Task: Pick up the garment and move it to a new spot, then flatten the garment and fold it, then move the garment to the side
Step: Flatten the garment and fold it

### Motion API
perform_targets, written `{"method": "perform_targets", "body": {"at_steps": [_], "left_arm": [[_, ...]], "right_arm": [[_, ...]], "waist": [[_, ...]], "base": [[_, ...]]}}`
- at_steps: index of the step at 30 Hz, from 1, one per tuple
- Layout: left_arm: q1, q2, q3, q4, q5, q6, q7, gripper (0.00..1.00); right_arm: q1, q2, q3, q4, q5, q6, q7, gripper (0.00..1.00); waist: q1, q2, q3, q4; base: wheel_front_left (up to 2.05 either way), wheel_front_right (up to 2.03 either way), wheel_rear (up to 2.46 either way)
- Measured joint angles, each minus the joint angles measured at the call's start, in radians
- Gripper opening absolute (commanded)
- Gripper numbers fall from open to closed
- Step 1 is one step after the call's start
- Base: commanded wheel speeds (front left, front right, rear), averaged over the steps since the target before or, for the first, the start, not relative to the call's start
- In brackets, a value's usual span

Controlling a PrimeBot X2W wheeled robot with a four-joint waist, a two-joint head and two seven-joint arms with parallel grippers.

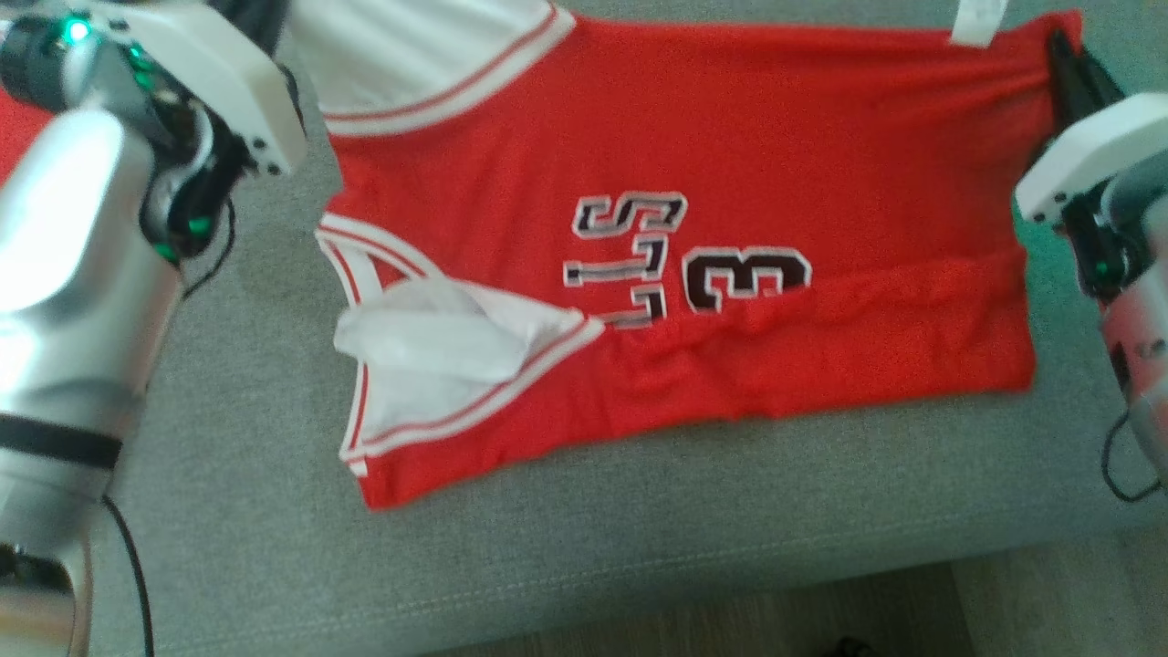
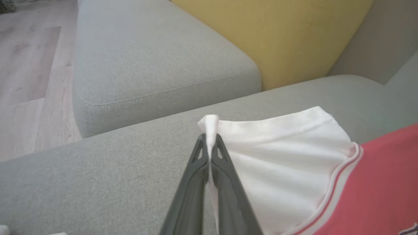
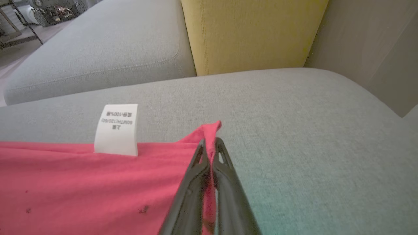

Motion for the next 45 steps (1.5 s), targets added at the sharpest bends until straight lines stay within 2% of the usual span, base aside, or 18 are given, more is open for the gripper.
{"method": "perform_targets", "body": {"at_steps": [4, 11, 21, 32, 40, 45], "left_arm": [[-0.042, -0.018, 0.007, 0.068, 0.0, -0.001, -0.03, 0.0], [-0.044, -0.031, -0.024, 0.13, 0.006, -0.038, -0.069, 0.0], [0.039, 0.0, -0.085, 0.062, 0.004, -0.063, -0.084, 0.0], [0.243, 0.125, -0.156, -0.192, -0.041, -0.061, 0.024, 0.0], [0.409, 0.231, -0.195, -0.386, -0.078, -0.016, 0.132, 0.0], [0.484, 0.272, -0.217, -0.456, -0.099, 0.011, 0.174, 0.0]], "right_arm": [[-0.036, 0.021, -0.005, 0.033, -0.013, 0.0, -0.049, 0.0], [-0.036, 0.032, 0.003, 0.071, -0.012, 0.0, -0.098, 0.0], [0.035, -0.012, 0.029, 0.023, 0.049, 0.0, -0.127, 0.0], [0.226, -0.122, 0.128, -0.156, 0.18, 0.0, -0.033, 0.0], [0.359, -0.199, 0.173, -0.278, 0.274, 0.0, 0.106, 0.0], [0.396, -0.236, 0.175, -0.335, 0.302, 0.0, 0.197, 0.0]], "waist": [[0.0001, 0.0, 0.007, -0.005], [0.0, 0.0, -0.005, 0.0], [-0.0001, 0.0, -0.055, 0.024], [-0.0001, 0.0, -0.146, 0.065], [-0.0001, 0.0001, -0.201, 0.076], [-0.0001, 0.0, -0.209, 0.072]], "base": [[0.0, 0.0, 0.0], [0.0, 0.0, 0.0], [0.0, 0.0, 0.0], [0.0, 0.0, 0.0], [0.0, 0.0, 0.0], [0.0, 0.0, 0.0]]}}
